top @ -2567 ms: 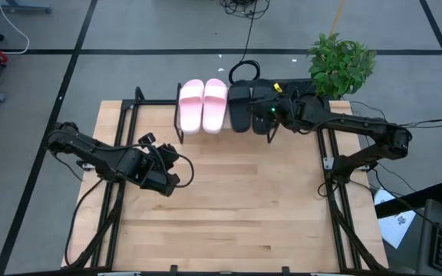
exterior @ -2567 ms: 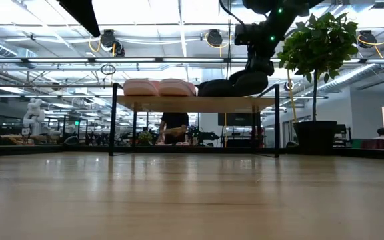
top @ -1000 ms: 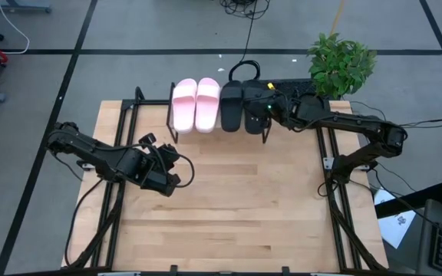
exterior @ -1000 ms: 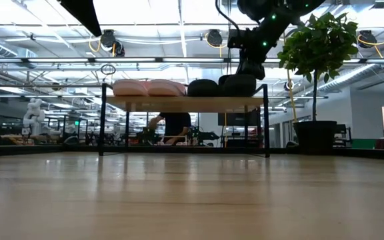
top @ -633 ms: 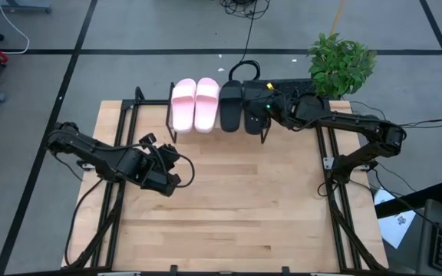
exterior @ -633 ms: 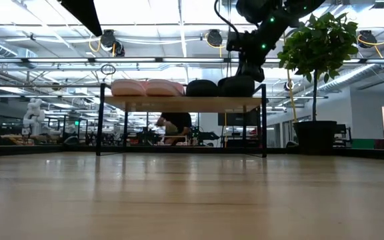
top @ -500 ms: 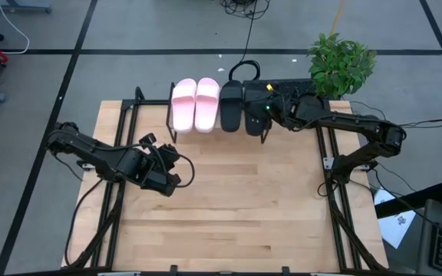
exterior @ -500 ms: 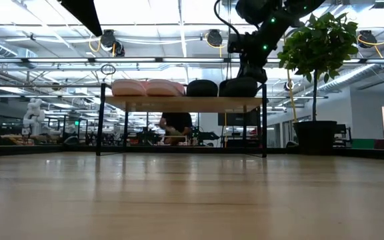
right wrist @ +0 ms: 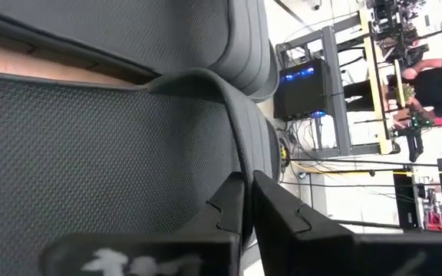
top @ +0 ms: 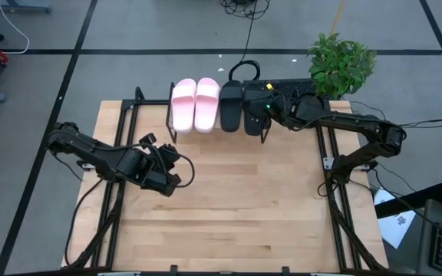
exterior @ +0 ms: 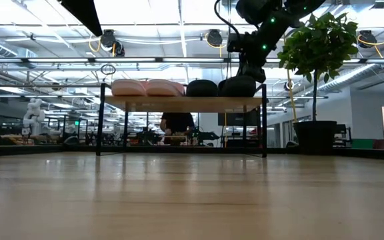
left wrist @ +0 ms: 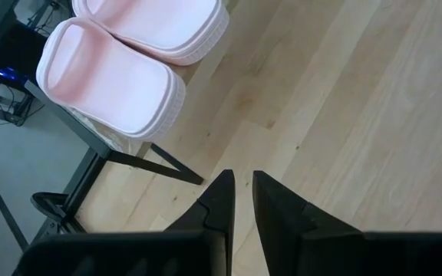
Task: Pick and place slides into the shelf
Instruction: Put the black slipper on the shelf, then return to Home Position
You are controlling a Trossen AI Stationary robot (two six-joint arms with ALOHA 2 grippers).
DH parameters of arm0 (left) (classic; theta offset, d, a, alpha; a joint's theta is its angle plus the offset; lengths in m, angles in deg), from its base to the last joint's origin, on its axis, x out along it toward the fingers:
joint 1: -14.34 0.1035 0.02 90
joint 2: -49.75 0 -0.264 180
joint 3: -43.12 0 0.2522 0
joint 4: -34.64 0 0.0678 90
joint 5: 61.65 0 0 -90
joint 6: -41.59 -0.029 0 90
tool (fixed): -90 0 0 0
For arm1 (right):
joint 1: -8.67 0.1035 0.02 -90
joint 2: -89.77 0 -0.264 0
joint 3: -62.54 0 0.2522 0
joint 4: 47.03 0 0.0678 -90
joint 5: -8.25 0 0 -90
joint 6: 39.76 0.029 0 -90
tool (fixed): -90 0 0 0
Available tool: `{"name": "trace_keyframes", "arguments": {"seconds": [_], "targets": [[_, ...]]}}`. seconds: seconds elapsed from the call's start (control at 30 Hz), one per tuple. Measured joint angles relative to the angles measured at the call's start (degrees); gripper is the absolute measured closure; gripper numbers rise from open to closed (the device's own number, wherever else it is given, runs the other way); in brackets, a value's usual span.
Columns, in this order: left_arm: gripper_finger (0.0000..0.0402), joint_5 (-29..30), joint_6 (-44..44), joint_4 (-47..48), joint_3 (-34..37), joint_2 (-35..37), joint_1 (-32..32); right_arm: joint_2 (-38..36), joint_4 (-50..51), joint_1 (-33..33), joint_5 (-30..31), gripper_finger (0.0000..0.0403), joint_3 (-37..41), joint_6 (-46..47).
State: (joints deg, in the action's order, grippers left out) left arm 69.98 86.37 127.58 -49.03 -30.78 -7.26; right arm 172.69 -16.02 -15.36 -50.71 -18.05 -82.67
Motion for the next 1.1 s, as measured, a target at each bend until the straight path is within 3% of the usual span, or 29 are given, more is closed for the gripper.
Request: {"name": "trace_keyframes", "arguments": {"seconds": [0.2, 0.7, 1.1], "targets": [[0.0355, 0.0, 0.0, 0.0, 0.0, 0.0, 0.0, 0.0, -0.2, -0.3, -0.1, 0.0381, 0.0, -0.3], [0.0355, 0.0, 0.0, 0.0, 0.0, 0.0, 0.0, 0.0, -0.3, -1.5, -1.1, 0.0272, 0.0, 0.2], [0.0355, 0.0, 0.0, 0.0, 0.0, 0.0, 0.0, 0.0, -0.3, -0.7, -1.3, 0.0232, 0.0, 0.2]]}}
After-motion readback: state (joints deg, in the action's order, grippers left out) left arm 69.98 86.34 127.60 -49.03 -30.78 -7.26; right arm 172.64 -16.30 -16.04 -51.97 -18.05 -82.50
